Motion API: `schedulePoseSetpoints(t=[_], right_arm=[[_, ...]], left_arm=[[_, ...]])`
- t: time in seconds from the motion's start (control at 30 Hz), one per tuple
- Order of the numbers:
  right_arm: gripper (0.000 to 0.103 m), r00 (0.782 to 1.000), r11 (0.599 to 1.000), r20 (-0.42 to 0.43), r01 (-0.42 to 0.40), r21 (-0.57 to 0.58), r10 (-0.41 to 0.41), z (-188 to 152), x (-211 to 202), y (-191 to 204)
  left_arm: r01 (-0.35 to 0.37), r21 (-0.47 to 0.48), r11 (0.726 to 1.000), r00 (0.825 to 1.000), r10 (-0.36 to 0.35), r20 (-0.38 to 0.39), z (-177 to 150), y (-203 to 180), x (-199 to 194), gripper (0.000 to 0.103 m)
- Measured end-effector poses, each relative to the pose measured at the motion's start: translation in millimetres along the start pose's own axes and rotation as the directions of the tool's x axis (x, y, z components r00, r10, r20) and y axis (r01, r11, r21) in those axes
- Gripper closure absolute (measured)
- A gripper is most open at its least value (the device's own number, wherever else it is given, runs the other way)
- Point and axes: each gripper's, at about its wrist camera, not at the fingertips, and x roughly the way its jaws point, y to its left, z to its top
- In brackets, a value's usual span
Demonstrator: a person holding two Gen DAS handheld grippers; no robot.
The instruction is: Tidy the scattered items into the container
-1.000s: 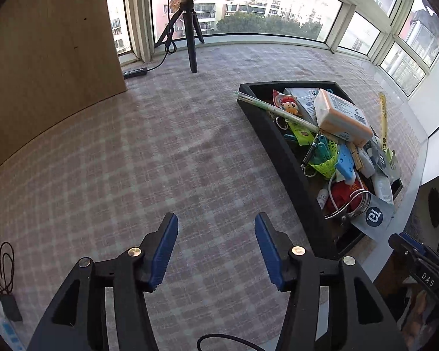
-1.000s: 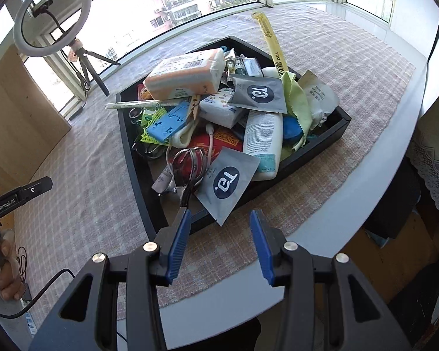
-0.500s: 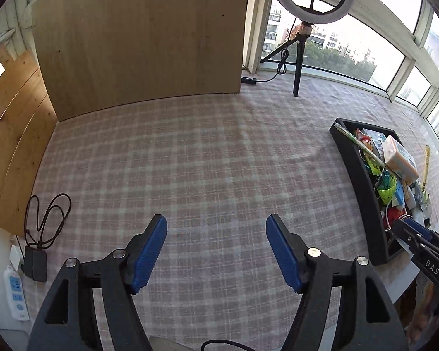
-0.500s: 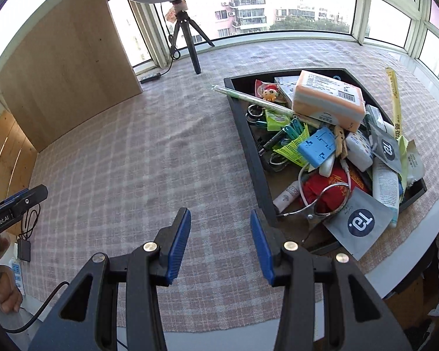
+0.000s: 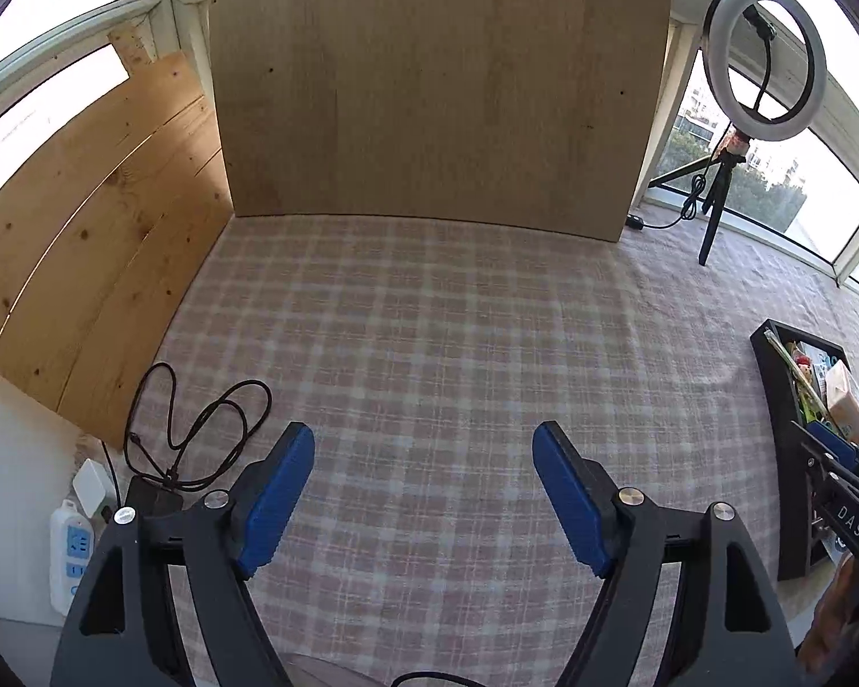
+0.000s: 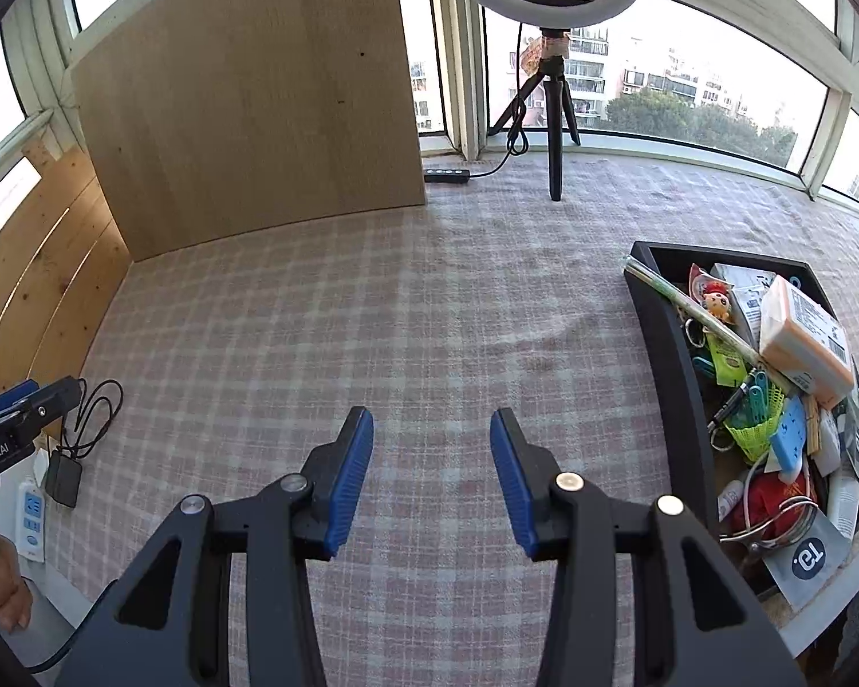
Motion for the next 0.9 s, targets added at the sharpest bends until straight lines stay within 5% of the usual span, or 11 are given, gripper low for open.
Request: schedulePoseSetpoints(t=[0.4, 0.9], right_arm=[[0.054, 0.999, 0.999, -0.024, 0.033, -0.010, -0.033, -1.3, 22.4, 29.4], [0.049, 0.996, 0.999, -0.086, 0.039, 0.029, -0.036, -19.7, 41.7, 21.6]], left_arm=[[-0.003, 0.004, 1.000, 0.991, 0.003, -0.137, -18.5, 20.3, 49.7, 0.026], [0.047, -0.019, 0.999, 0.985, -0.049, -0.165, -21.8, 18.6, 59.2, 0.026]])
